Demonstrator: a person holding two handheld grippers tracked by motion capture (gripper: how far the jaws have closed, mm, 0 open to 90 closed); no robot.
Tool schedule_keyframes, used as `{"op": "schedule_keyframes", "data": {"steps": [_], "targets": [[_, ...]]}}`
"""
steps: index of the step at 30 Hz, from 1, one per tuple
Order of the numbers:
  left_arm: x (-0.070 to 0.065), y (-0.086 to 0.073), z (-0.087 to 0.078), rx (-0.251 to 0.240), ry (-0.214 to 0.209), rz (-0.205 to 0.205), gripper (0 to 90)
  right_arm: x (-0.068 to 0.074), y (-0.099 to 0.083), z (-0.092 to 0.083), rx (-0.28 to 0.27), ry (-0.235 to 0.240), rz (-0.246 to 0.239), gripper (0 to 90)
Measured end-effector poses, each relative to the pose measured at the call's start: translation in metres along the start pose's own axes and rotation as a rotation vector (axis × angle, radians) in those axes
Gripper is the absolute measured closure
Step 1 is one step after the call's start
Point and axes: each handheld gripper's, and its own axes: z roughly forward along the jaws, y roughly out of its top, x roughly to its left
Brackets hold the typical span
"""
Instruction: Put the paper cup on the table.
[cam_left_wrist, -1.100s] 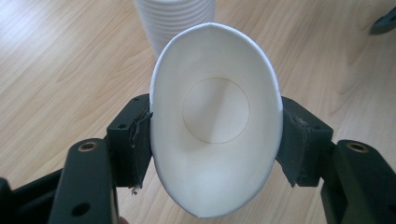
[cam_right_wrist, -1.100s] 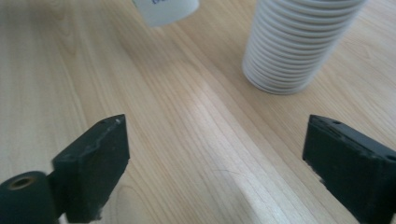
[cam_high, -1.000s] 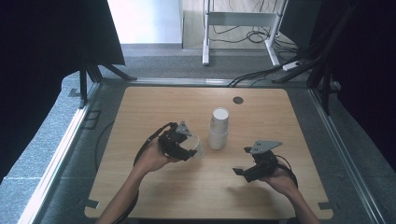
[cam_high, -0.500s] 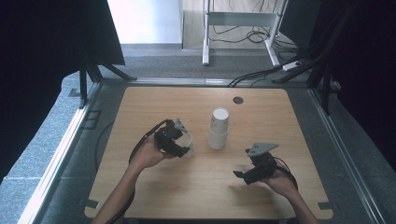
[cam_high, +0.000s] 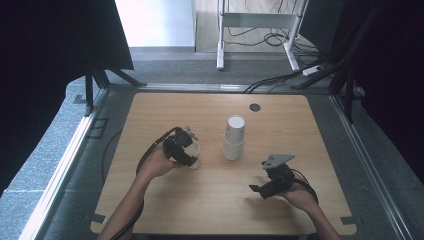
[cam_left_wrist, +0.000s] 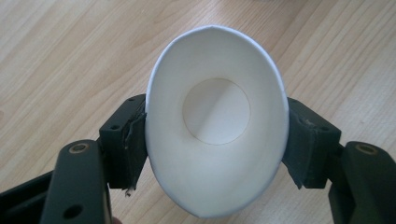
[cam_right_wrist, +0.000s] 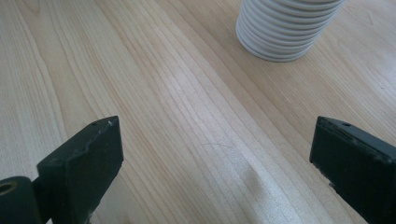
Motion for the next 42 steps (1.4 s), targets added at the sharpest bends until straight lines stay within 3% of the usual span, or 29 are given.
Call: {"op": "schedule_keyframes", "data": {"steps": [22,27,35,42], "targets": [[0.003,0.002,0.015,-0.009,0.007,-0.046,22.9,0.003,0.000,0.003,0.031,0.006,-0.031,5.1],[0.004,0.001,0.017,-0.022,-0.004,-0.064,16.0,0.003,-0.001,0.004,0.035,0.008,-0.033,5.5],[0.007,-0.003,0.013,-0.097,-0.033,-0.114,10.7,0.003,-0.001,0.005,0.039,0.008,-0.036,6.0],[0.006,-0.005,0.008,-0.165,-0.049,-0.128,6.1,0.003,-0.002,0.006,0.042,0.003,-0.033,6.0]]}}
